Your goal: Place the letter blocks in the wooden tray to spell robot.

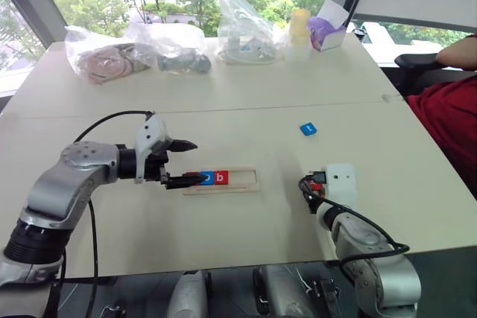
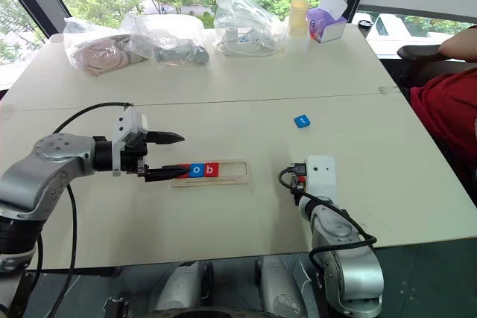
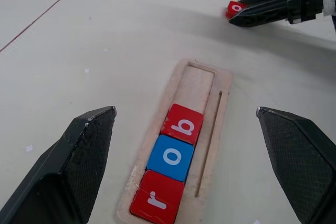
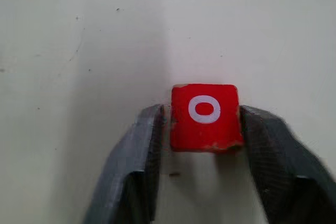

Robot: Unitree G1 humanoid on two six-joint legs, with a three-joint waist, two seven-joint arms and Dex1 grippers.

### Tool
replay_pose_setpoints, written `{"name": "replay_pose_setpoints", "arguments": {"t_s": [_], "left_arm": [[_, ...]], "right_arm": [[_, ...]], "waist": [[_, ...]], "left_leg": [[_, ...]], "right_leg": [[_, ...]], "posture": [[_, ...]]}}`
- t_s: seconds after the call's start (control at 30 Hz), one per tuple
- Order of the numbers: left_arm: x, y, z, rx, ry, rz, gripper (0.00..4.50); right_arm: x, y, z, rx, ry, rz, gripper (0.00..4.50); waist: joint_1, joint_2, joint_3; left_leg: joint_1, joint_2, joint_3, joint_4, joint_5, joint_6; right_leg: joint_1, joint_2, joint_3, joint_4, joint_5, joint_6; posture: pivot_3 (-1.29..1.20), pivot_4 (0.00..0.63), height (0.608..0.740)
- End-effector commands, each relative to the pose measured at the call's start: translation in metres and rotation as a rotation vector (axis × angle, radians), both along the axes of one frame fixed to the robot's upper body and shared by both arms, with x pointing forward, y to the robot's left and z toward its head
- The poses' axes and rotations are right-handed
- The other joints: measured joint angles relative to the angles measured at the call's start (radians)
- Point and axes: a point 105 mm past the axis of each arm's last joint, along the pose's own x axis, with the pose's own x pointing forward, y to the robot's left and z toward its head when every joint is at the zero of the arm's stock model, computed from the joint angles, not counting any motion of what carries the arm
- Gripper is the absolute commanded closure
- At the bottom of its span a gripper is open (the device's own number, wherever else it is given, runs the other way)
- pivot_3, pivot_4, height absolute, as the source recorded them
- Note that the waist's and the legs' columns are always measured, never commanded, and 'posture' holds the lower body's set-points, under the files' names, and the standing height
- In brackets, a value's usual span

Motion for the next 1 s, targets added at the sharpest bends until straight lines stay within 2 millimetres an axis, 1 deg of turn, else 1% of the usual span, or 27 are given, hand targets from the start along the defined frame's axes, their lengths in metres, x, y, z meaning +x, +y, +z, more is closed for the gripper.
{"name": "replay_pose_setpoints", "arguments": {"t_s": [0.03,0.07,0.1,0.13,0.17,0.2,0.27,0.3,0.33,0.37,0.43,0.5,0.57,0.6,0.67,0.73,0.87,0.93,1.0], "left_arm": [[0.001,-0.003,0.006,0.005,-0.034,-0.027,0.0],[0.001,-0.003,0.007,0.006,-0.037,-0.026,0.0],[0.002,-0.002,0.008,0.006,-0.039,-0.025,0.0],[0.001,-0.001,0.01,0.002,-0.041,-0.023,0.0],[0.0,0.001,0.014,-0.01,-0.037,-0.023,0.0],[-0.001,0.003,0.016,-0.018,-0.034,-0.024,0.0],[-0.008,0.005,0.021,-0.018,-0.012,-0.063,0.0],[-0.013,0.006,0.021,-0.006,0.002,-0.09,0.0],[-0.019,0.006,0.021,0.014,0.013,-0.125,0.0],[-0.025,0.005,0.023,0.027,0.02,-0.16,0.0],[-0.039,0.001,0.028,0.049,0.04,-0.243,0.0],[-0.05,-0.003,0.031,0.075,0.05,-0.305,0.0],[-0.057,-0.006,0.032,0.095,0.049,-0.342,0.0],[-0.059,-0.008,0.033,0.092,0.047,-0.347,0.0],[-0.06,-0.011,0.033,0.076,0.045,-0.337,0.0],[-0.057,-0.011,0.03,0.069,0.043,-0.304,0.0],[-0.053,-0.002,0.027,0.066,0.047,-0.215,0.0],[-0.052,0.002,0.026,0.071,0.051,-0.199,0.0],[-0.05,0.007,0.024,0.084,0.056,-0.178,0.0]], "right_arm": [[0.002,-0.004,0.009,0.02,-0.035,-0.02,0.44],[0.005,-0.01,0.016,0.014,-0.07,-0.037,0.06],[0.007,-0.014,0.022,0.01,-0.095,-0.047,0.06],[0.011,-0.019,0.033,-0.011,-0.144,-0.032,0.06],[0.016,-0.025,0.045,-0.055,-0.201,0.017,0.06],[0.02,-0.029,0.053,-0.089,-0.237,0.056,0.06],[0.026,-0.026,0.071,-0.123,-0.311,0.301,0.06],[0.023,-0.019,0.079,-0.112,-0.347,0.457,0.06],[0.015,-0.011,0.086,-0.111,-0.38,0.624,0.06],[0.009,-0.012,0.087,-0.108,-0.375,0.723,0.06],[0.005,-0.025,0.079,-0.195,-0.31,0.868,0.06],[0.006,-0.037,0.068,-0.249,-0.223,0.976,0.06],[0.009,-0.046,0.061,-0.255,-0.167,1.05,0.06],[0.011,-0.052,0.054,-0.262,-0.134,1.087,0.06],[0.014,-0.061,0.041,-0.277,-0.09,1.133,0.06],[0.018,-0.066,0.034,-0.276,-0.072,1.162,0.06],[0.029,-0.068,0.024,-0.275,-0.054,1.206,0.06],[0.036,-0.068,0.017,-0.276,-0.049,1.211,0.06],[0.042,-0.064,0.008,-0.282,-0.053,1.232,0.06]], "waist": [[0.0,0.0,0.0],[0.0,0.0,0.0],[0.0,0.0,0.0],[0.0,0.0,0.0],[0.0,0.0,0.0],[0.0,0.001,0.0],[0.0,0.0,0.0],[-0.001,0.0,0.001],[-0.001,-0.001,0.001],[-0.001,0.0,0.001],[0.001,-0.001,0.001],[0.001,-0.001,0.001],[0.001,-0.001,0.001],[0.0,-0.001,0.001],[-0.001,-0.001,0.001],[-0.001,-0.001,0.001],[-0.003,-0.001,0.002],[-0.001,-0.001,0.002],[-0.001,-0.001,0.001]], "left_leg": [[0.0,0.0,0.0,0.0,0.0,0.0],[0.0,0.0,0.0,0.0,0.0,0.0],[0.0,0.0,0.0,0.0,0.0,0.0],[0.0,0.0,0.0,0.0,0.0,0.0],[0.0,0.0,0.0,0.0,0.0,0.0],[-0.001,0.0,0.0,0.0,0.0,0.0],[-0.001,-0.001,0.001,0.0,0.0,0.0],[-0.001,-0.001,0.001,0.0,0.0,0.0],[0.0,-0.001,0.001,0.0,0.0,0.0],[0.0,-0.001,0.001,-0.001,0.0,0.0],[0.0,0.0,0.0,-0.002,-0.001,0.001],[0.0,0.0,0.0,-0.002,-0.001,0.001],[0.0,0.0,0.0,-0.001,-0.001,0.001],[0.0,0.0,0.001,0.0,-0.001,0.001],[0.001,0.0,0.001,0.001,-0.001,0.001],[0.002,0.0,0.001,0.001,-0.001,0.001],[0.002,0.0,0.001,0.001,-0.001,0.001],[0.003,0.0,0.001,0.001,-0.001,0.001],[0.003,0.0,0.001,0.001,-0.001,0.001]], "right_leg": [[0.0,0.0,0.0,0.0,0.0,0.0],[0.0,0.0,0.0,0.0,0.0,0.0],[0.0,0.0,0.0,0.0,0.0,0.0],[0.0,0.0,0.0,0.0,0.0,0.0],[0.0,0.0,0.0,0.0,0.0,0.0],[0.0,0.0,0.0,0.0,0.0,0.0],[0.0,-0.001,0.0,-0.001,0.0,0.0],[0.0,-0.001,0.0,-0.001,0.0,0.0],[0.0,-0.001,0.0,-0.002,0.0,0.001],[0.001,0.0,0.0,-0.002,0.0,0.001],[0.001,0.001,-0.001,-0.002,0.0,0.002],[0.001,0.001,-0.001,-0.002,-0.001,0.002],[0.001,0.0,-0.001,-0.002,-0.001,0.002],[0.002,0.0,-0.001,-0.002,-0.001,0.002],[0.002,0.001,0.0,-0.002,-0.001,0.0],[0.003,0.001,0.0,-0.002,-0.001,0.0],[0.003,0.001,0.001,-0.001,0.0,0.001],[0.003,0.001,0.001,-0.001,0.0,0.001],[0.003,0.001,0.001,-0.001,0.0,0.001]], "posture": [[0.0,0.15,0.74],[0.0,0.15,0.74],[0.0,0.15,0.74],[0.0,0.15,0.74],[0.0,0.15,0.74],[0.0,0.15,0.74],[0.0,0.15,0.74],[0.0,0.15,0.74],[0.0,0.15,0.74],[0.0,0.15,0.74],[0.0,0.15,0.74],[0.0,0.15,0.74],[0.0,0.15,0.74],[0.0,0.15,0.74],[0.0,0.15,0.74],[0.0,0.15,0.74],[0.0,0.15,0.74],[0.0,0.15,0.74],[0.0,0.15,0.74]]}}
